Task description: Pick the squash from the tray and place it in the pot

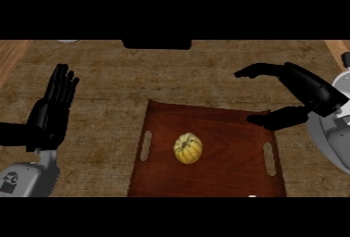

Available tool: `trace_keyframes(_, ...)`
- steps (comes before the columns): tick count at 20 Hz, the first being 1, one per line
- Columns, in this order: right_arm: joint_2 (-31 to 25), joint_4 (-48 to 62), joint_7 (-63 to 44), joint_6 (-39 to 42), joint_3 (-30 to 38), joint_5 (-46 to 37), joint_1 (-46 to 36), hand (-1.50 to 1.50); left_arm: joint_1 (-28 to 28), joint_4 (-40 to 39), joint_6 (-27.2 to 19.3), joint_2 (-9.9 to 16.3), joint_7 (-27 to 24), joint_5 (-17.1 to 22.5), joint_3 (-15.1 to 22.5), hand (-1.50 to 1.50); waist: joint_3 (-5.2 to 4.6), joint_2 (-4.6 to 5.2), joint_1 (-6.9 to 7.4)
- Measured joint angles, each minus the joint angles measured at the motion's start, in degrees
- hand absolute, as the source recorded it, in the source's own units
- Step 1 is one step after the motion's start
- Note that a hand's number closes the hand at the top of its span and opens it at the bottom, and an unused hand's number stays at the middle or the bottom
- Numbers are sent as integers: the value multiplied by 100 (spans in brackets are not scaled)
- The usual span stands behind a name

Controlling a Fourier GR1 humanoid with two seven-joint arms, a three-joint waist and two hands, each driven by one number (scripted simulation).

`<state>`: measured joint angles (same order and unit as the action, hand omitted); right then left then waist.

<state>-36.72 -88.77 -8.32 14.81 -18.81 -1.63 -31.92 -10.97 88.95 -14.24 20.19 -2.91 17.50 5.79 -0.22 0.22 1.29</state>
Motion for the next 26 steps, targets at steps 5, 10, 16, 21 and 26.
trace_keyframes(5, 8, -170, -209, 647, -368, -334, -441, -150, -382, -209, 54, 50, 202, 45, -212, 0, 12, -15, -72)
trace_keyframes(10, 60, -333, -1197, 1537, -812, -405, -1077, -150, -494, -255, 21, -16, 254, -29, -206, 0, 11, -27, -74)
trace_keyframes(16, 836, -221, -2601, 2342, -1381, -334, -1713, -150, -503, -348, 89, -79, 183, -68, -254, 0, 11, -30, -71)
trace_keyframes(21, 1541, 57, -3384, 2585, -1624, -422, -1846, -150, -467, -183, 159, -72, 336, -56, -320, 0, 15, -31, -80)
trace_keyframes(26, 2021, 413, -3783, 2639, -1771, -650, -1726, -150, -476, -150, 136, -124, 343, -169, -375, 0, 18, -27, -96)
